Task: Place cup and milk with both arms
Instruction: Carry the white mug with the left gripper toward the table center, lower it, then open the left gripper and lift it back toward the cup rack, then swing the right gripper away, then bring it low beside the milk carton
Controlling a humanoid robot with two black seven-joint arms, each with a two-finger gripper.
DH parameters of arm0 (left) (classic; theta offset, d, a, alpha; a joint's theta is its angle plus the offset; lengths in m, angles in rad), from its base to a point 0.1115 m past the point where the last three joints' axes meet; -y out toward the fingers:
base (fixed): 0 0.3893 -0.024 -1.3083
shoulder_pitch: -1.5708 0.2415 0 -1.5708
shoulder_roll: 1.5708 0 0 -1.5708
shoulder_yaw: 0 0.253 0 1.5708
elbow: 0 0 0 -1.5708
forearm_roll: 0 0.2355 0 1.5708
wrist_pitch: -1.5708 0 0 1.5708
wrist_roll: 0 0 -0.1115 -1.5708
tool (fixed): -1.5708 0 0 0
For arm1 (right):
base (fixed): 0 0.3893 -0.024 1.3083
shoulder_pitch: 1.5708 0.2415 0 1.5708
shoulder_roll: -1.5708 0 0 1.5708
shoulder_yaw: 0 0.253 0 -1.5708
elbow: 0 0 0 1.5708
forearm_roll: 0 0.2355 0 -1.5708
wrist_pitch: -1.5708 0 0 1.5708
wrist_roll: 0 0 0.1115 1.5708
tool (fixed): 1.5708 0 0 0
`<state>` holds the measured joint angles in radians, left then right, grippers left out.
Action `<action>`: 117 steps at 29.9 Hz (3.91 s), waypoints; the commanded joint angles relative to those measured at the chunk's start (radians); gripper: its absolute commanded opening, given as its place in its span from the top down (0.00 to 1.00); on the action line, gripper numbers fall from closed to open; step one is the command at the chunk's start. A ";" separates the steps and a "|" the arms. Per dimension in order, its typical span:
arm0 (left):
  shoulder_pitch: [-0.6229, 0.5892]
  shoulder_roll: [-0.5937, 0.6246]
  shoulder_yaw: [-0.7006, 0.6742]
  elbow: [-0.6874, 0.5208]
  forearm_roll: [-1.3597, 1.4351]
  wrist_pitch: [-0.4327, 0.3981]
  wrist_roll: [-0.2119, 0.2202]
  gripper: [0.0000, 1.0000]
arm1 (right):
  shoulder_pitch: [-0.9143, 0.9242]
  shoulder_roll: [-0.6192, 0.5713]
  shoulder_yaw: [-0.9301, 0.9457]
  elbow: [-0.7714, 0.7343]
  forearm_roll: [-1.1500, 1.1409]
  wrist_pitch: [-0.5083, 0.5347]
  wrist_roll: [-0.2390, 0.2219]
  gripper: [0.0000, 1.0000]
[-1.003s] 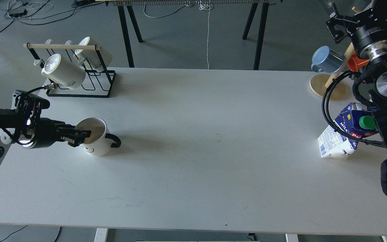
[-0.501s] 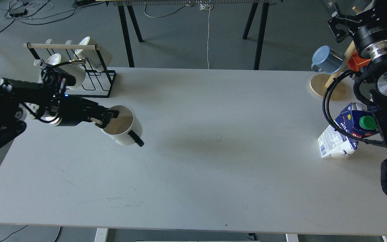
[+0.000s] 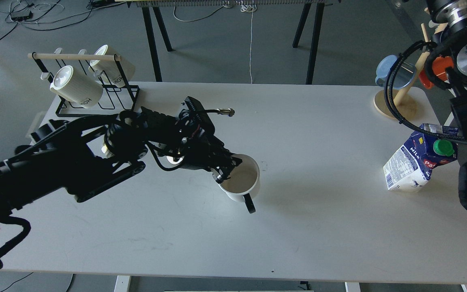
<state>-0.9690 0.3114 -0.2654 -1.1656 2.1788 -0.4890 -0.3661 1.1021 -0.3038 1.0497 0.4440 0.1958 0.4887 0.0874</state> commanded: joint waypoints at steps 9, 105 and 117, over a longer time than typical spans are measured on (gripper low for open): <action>-0.042 -0.189 0.006 0.125 0.003 0.000 0.115 0.90 | -0.015 -0.002 -0.003 0.009 0.001 0.000 -0.002 0.01; -0.056 -0.026 -0.575 0.656 -2.226 0.098 0.231 0.01 | -1.518 -0.316 0.394 0.857 0.352 0.000 0.025 0.02; -0.063 -0.023 -0.564 0.656 -2.217 0.096 0.242 0.01 | -1.409 -0.177 0.188 0.857 0.254 0.000 0.029 0.07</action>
<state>-1.0289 0.2875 -0.8301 -0.5094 -0.0392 -0.3923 -0.1300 -0.3625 -0.5371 1.2825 1.3017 0.4947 0.4887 0.1152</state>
